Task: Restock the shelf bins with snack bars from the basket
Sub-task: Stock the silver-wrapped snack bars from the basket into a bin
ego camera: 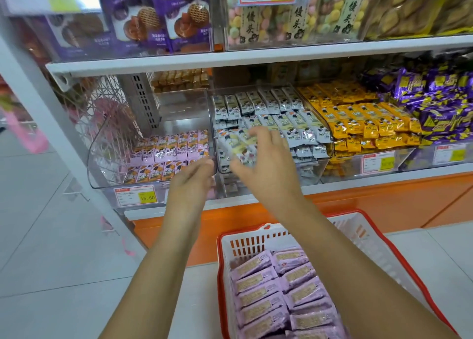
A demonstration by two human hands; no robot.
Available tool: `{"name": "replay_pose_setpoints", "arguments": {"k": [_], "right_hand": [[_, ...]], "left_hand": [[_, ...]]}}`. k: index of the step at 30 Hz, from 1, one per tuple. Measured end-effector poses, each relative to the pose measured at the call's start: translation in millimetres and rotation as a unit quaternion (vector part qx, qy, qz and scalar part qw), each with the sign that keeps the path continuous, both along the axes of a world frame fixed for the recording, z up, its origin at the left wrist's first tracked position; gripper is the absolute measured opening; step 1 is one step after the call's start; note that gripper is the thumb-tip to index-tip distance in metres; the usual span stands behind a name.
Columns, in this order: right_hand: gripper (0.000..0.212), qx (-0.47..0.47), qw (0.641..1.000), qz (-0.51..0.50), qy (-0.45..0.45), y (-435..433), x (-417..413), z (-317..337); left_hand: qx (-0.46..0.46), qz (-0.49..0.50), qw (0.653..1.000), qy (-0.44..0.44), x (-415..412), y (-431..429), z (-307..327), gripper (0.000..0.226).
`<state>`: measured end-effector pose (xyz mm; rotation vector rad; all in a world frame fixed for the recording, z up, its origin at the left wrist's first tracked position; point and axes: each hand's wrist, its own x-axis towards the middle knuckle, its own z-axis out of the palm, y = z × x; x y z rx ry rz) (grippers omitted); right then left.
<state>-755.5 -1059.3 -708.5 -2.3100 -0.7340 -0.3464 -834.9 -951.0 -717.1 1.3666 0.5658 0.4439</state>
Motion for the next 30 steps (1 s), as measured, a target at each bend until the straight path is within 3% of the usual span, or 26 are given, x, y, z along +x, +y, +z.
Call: {"name": "replay_pose_setpoints", "arguments": {"k": [3,7,12,15,20,24,30], "right_hand": [[0.051,-0.061,0.995,-0.052,-0.058,22,17,5],[0.052,-0.143,0.981,-0.105,-0.080,47,29,3],[0.045,-0.121,0.982,-0.120,-0.083,68,34,-7],[0.042,-0.125,0.979,-0.135,-0.086,71,35,-17],[0.062,-0.128,0.982,-0.101,-0.097,60,31,-23],[0.060,-0.180,0.978,-0.067,-0.088,45,34,-17],[0.063,-0.225,0.972,-0.026,-0.064,31,43,-23]], "left_hand": [[0.073,0.004,0.996,0.041,-1,9,-3,0.037],[0.112,-0.054,0.991,0.055,4,5,-3,0.041],[0.099,-0.077,0.991,0.046,6,5,-2,0.024],[0.105,-0.084,0.990,0.049,5,6,-3,0.026],[0.119,-0.089,0.988,0.048,3,6,-2,0.029],[0.132,-0.088,0.985,0.067,1,6,-3,0.044],[0.144,-0.086,0.984,0.067,0,4,-6,0.045]]}}
